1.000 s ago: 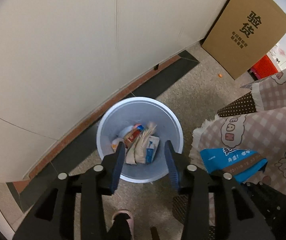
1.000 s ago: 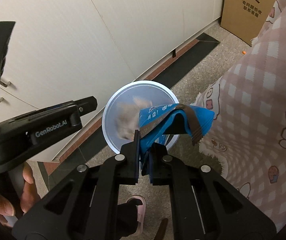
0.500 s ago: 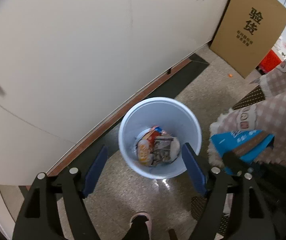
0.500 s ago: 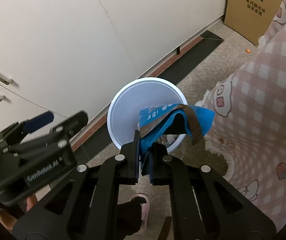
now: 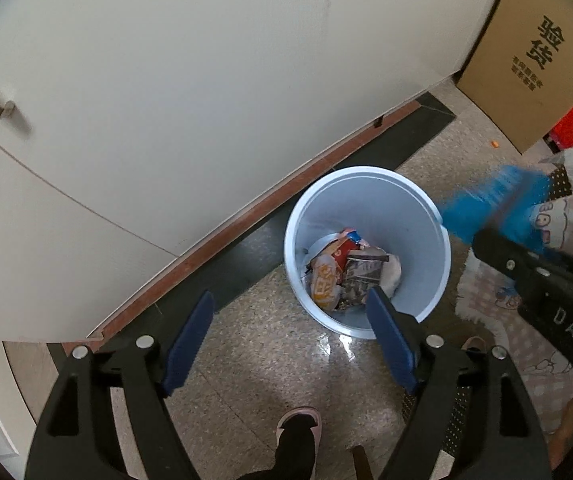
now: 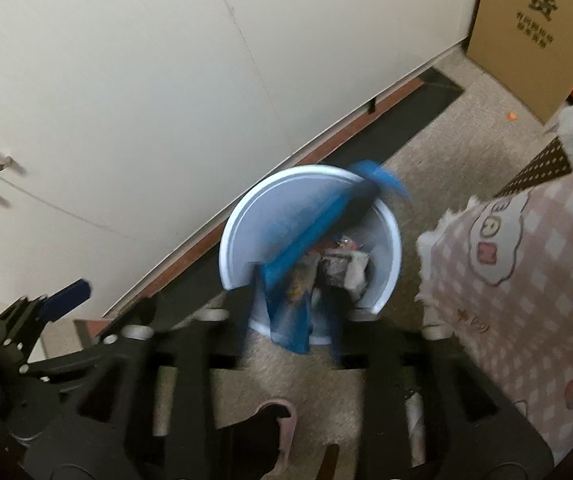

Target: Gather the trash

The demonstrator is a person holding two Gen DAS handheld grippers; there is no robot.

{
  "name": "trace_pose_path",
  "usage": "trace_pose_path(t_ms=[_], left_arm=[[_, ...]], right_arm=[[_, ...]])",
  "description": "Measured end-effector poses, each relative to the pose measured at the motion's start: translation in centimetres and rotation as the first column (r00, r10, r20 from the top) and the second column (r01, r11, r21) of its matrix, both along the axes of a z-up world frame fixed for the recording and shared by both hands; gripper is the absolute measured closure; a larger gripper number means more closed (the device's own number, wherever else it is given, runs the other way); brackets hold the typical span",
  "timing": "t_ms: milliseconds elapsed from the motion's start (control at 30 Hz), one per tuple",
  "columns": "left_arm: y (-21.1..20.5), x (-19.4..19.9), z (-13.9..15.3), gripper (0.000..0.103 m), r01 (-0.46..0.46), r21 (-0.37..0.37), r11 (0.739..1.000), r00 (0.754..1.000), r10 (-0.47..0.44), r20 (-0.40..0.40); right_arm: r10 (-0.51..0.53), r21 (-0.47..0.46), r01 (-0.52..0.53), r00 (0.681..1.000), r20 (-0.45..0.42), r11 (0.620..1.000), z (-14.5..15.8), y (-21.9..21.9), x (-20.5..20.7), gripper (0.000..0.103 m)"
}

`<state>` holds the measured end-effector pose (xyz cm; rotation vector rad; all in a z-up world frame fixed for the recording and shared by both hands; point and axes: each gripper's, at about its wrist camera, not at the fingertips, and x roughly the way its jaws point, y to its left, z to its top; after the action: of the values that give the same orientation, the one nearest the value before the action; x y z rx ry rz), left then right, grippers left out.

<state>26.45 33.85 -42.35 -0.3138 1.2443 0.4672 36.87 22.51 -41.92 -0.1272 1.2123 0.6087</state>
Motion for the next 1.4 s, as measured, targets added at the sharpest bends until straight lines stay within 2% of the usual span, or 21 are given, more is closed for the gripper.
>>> trace_pose_path(t_ms=[267, 433, 533, 667, 767, 867, 933, 1033, 1133, 1300, 1400], left_arm=[[0.1, -0.7, 1.5, 0.026, 0.003, 0.020, 1.000, 1.000, -0.003, 0.003], [-0.8, -1.4, 4.5, 0.026, 0.016, 0.050, 0.999, 0.999, -0.019, 0.046], [-1.4, -2.3, 7.6, 0.026, 0.011, 0.062, 0.998, 0.995, -0.017, 0.098], [-2.7, -4.0, 13.1, 0.026, 0.004, 0.102, 0.995, 0.983, -0.023, 0.184], [-4.1, -5.8, 18.0, 0.023, 0.008, 0.124, 0.992, 0.960, -0.043, 0.278], [-5.9, -8.0, 23.1, 0.019, 0.015, 0.152, 0.988, 0.925, -0.071, 0.373], [-7.4, -9.7, 26.5, 0.017, 0.032, 0.163, 0.986, 0.892, -0.102, 0.441], [-10.3, -12.2, 31.0, 0.014, 0.067, 0.203, 0.977, 0.834, -0.166, 0.527], [-13.2, -14.7, 34.5, 0.012, 0.091, 0.220, 0.971, 0.772, -0.208, 0.601], [-18.1, -18.7, 38.3, 0.012, 0.150, 0.263, 0.953, 0.681, -0.292, 0.671], [-21.2, -20.9, 40.6, 0.011, 0.190, 0.307, 0.933, 0.627, -0.356, 0.693]], right_arm=[[-0.019, -0.002, 0.019, 1.000, 0.018, 1.000, 1.3, -0.4, -0.2, 0.045], [-0.036, -0.019, 0.038, 0.997, 0.072, 0.999, 4.3, -1.4, -1.8, 0.043], [-0.050, 0.006, 0.049, 0.992, 0.118, 0.999, 7.6, -2.2, -3.0, 0.039], [-0.075, 0.071, 0.062, 0.977, 0.201, 0.996, 13.9, -3.9, -5.5, 0.032], [-0.090, 0.114, 0.059, 0.954, 0.285, 0.992, 18.8, -5.2, -7.7, 0.026], [-0.108, 0.174, 0.042, 0.915, 0.389, 0.984, 25.0, -7.4, -11.2, 0.022], [-0.133, 0.211, 0.044, 0.893, 0.429, 0.976, 27.8, -9.1, -12.9, 0.020], [-0.194, 0.259, 0.065, 0.838, 0.511, 0.964, 32.3, -13.1, -16.6, 0.016], [-0.270, 0.299, 0.111, 0.779, 0.566, 0.948, 35.7, -16.9, -20.0, 0.013], [-0.379, 0.342, 0.190, 0.651, 0.658, 0.920, 40.1, -23.4, -26.1, 0.008], [-0.410, 0.353, 0.218, 0.601, 0.686, 0.910, 41.6, -26.5, -29.0, 0.008]])
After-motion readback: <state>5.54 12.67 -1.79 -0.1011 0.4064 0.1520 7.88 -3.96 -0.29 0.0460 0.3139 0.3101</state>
